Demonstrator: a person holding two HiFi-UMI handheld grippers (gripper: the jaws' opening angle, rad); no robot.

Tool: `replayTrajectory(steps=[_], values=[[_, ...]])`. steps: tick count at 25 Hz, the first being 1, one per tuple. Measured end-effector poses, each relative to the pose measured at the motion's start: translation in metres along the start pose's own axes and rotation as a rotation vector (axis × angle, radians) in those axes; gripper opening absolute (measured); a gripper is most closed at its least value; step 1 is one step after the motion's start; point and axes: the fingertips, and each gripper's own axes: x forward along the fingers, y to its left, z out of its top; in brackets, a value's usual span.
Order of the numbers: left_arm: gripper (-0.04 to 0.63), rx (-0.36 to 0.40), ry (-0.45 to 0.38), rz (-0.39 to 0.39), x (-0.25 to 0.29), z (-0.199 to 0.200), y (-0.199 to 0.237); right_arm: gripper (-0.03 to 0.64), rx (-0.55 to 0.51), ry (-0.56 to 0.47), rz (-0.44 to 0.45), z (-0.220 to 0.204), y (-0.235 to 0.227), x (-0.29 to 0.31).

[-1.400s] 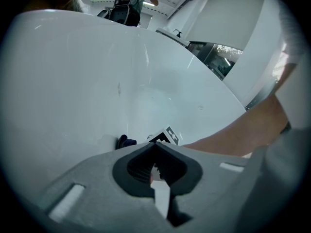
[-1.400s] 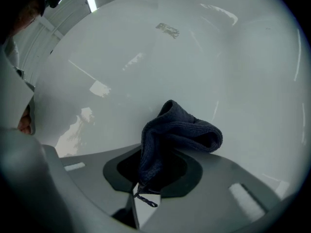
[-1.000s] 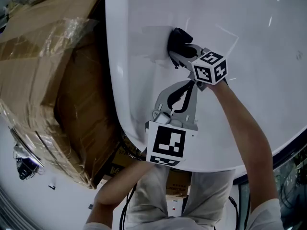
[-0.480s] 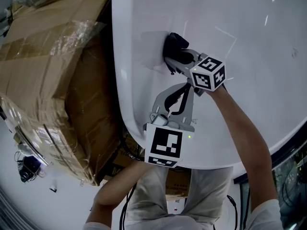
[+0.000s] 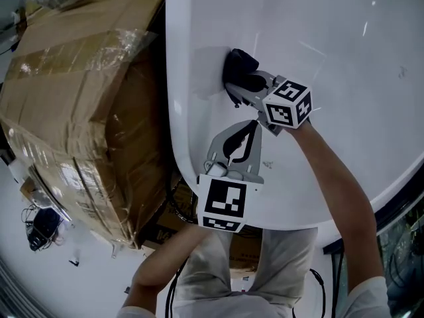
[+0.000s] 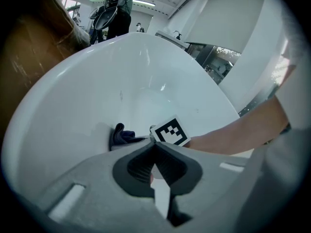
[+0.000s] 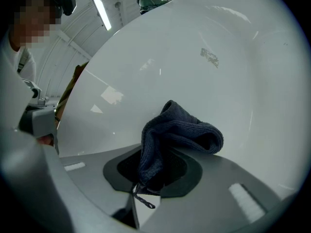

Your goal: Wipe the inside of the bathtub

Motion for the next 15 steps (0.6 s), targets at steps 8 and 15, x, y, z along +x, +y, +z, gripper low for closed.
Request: replayTrajectory(steps=[8, 15], values=[[-0.002, -0.008, 0.012, 0.042, -0.019, -0.004, 0.009, 0.072, -0.011, -0.039, 0.044, 0.015, 0.026, -0.006], [0.0, -0.002, 0.011, 0.064, -0.037, -0.007, 0.008, 0.072, -0.029, -0.071, 0.101, 0.028, 0.062, -0.012]])
